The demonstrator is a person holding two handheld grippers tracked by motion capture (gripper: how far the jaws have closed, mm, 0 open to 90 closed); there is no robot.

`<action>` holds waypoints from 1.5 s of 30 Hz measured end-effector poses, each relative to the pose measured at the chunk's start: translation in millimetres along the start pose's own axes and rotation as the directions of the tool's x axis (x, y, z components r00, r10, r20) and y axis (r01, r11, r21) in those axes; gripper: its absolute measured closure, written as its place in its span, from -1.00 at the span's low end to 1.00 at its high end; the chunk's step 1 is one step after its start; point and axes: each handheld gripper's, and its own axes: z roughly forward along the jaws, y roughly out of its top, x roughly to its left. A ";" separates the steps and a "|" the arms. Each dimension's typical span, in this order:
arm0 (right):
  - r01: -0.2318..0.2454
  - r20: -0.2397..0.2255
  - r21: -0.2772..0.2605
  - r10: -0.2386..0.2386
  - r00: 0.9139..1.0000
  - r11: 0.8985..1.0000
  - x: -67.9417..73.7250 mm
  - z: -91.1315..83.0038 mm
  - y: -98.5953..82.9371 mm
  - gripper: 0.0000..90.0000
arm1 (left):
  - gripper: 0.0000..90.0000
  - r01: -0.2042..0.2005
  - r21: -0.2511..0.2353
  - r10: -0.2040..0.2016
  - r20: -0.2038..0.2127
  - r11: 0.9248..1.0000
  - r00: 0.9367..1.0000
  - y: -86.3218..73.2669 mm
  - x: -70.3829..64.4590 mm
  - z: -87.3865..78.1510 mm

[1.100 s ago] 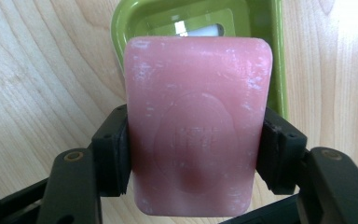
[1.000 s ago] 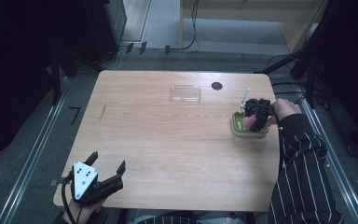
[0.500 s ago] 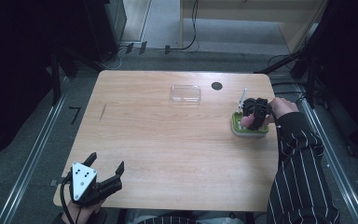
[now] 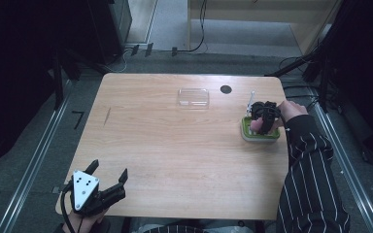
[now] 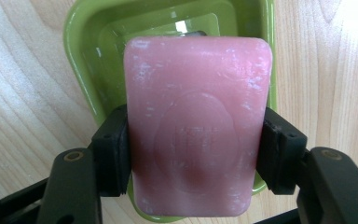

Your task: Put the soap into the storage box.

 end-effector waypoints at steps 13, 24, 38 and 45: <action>-0.014 -0.008 0.016 0.014 1.000 1.000 -2.3 7.6 2.6 -0.14 | -0.70 -0.002 0.000 0.002 -0.001 1.000 1.000 -0.1 -0.1 -0.3; -0.027 -0.010 0.029 0.027 1.000 0.999 -4.1 11.5 1.6 -0.14 | -0.70 -0.002 0.000 0.002 0.000 1.000 1.000 0.0 -0.1 -0.1; -0.069 -0.014 0.042 0.070 0.997 0.997 -5.5 13.0 -0.7 -0.19 | -0.70 -0.003 0.001 0.003 0.003 1.000 1.000 0.3 -0.7 0.7; -0.091 0.001 0.019 0.091 0.996 0.996 -5.5 5.1 -1.3 -0.27 | -0.70 -0.007 0.000 0.007 0.005 1.000 1.000 0.5 -0.9 0.9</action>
